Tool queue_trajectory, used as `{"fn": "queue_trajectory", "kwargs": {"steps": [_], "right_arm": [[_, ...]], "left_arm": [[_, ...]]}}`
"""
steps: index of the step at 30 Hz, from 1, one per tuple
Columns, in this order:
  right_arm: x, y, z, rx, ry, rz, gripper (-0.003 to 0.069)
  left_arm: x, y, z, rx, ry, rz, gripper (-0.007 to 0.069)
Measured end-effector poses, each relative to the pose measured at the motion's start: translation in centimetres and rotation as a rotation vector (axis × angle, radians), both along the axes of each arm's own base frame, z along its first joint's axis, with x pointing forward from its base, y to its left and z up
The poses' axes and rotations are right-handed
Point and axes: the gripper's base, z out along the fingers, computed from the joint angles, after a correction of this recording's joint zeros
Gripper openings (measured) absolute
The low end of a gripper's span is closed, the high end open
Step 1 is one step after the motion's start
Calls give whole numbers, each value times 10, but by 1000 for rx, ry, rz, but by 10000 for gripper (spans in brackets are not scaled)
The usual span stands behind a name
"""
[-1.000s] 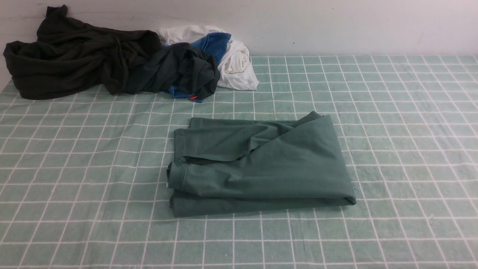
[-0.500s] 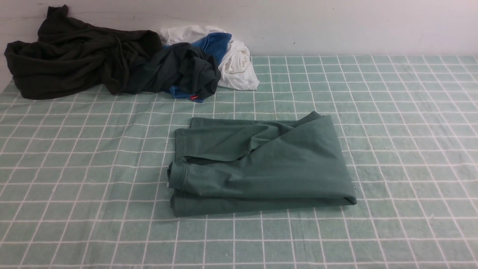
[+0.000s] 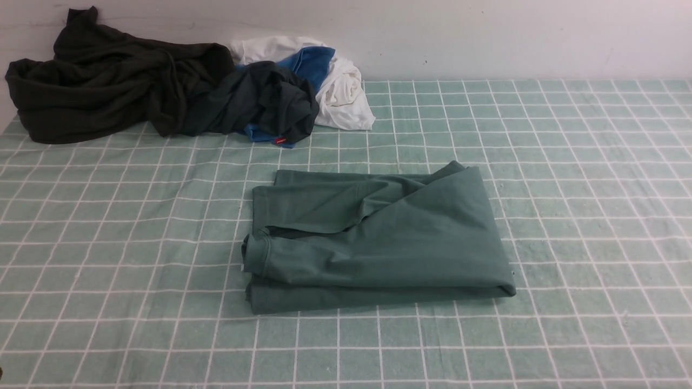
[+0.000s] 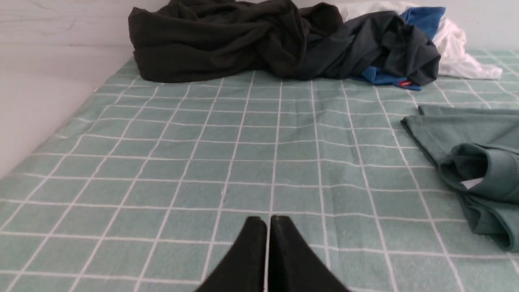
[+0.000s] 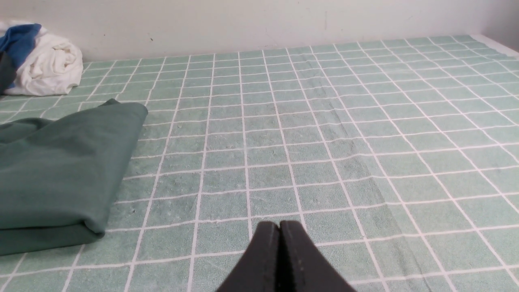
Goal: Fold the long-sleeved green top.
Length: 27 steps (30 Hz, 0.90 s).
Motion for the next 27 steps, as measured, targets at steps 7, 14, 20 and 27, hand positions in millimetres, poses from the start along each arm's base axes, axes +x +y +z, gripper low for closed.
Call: {"fn": "queue_trajectory", "kwargs": {"steps": [7,14,20,27], "right_arm": [[0,0,0,-1,1,0,-14],[0,0,0,-1,1,-1,-14],[0,0,0,-1,1,-1,-14],[0,0,0,-1,1,-1,-14]], "left_arm": [[-1,-1,-5,-6,69,-14,-3],[-2,-1,-5,-9,74,-14,-3],[-2,-1,-5,-9,74,-14,-3],[-2,-1,-5,-9,74,-14,-3]]}}
